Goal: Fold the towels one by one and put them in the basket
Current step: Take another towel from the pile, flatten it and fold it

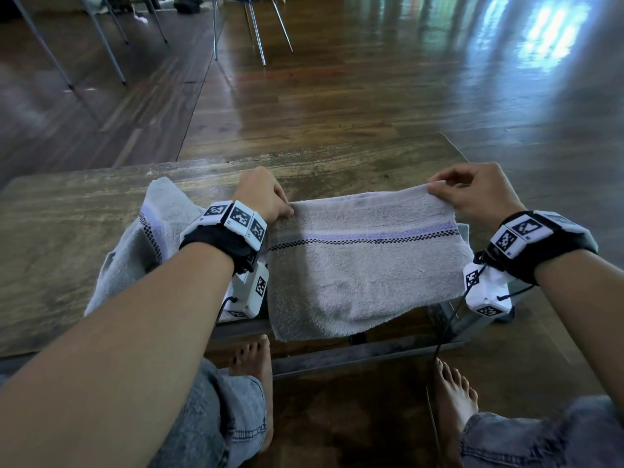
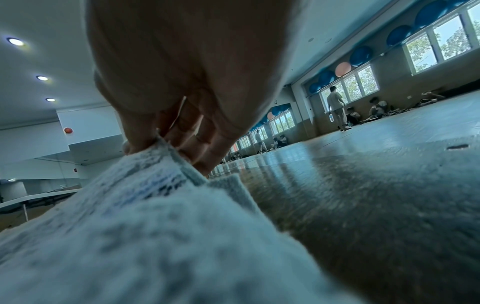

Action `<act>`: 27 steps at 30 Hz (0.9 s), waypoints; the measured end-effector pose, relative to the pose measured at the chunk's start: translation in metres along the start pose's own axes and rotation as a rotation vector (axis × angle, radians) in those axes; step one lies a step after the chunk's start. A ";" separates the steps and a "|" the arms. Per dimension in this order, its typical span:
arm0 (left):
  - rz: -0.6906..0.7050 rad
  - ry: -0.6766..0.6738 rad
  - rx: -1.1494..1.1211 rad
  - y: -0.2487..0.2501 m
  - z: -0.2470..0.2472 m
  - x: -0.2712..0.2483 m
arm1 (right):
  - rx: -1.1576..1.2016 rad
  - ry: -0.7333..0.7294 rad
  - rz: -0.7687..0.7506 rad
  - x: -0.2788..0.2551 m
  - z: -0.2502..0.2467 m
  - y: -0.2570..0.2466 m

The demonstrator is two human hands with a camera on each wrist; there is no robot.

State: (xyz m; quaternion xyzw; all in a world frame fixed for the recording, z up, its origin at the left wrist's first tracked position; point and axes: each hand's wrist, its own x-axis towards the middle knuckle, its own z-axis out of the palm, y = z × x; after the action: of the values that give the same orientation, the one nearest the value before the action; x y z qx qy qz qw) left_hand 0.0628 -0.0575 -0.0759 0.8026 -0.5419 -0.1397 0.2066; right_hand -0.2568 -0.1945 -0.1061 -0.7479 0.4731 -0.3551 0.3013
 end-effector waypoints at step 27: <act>0.102 -0.016 -0.015 0.000 -0.017 -0.015 | -0.215 0.067 0.075 -0.016 -0.020 -0.018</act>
State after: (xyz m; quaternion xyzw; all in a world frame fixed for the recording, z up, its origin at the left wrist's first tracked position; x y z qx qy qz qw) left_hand 0.0651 -0.0402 -0.0607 0.7712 -0.5828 -0.1394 0.2150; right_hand -0.2689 -0.1753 -0.0849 -0.7454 0.5459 -0.3155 0.2164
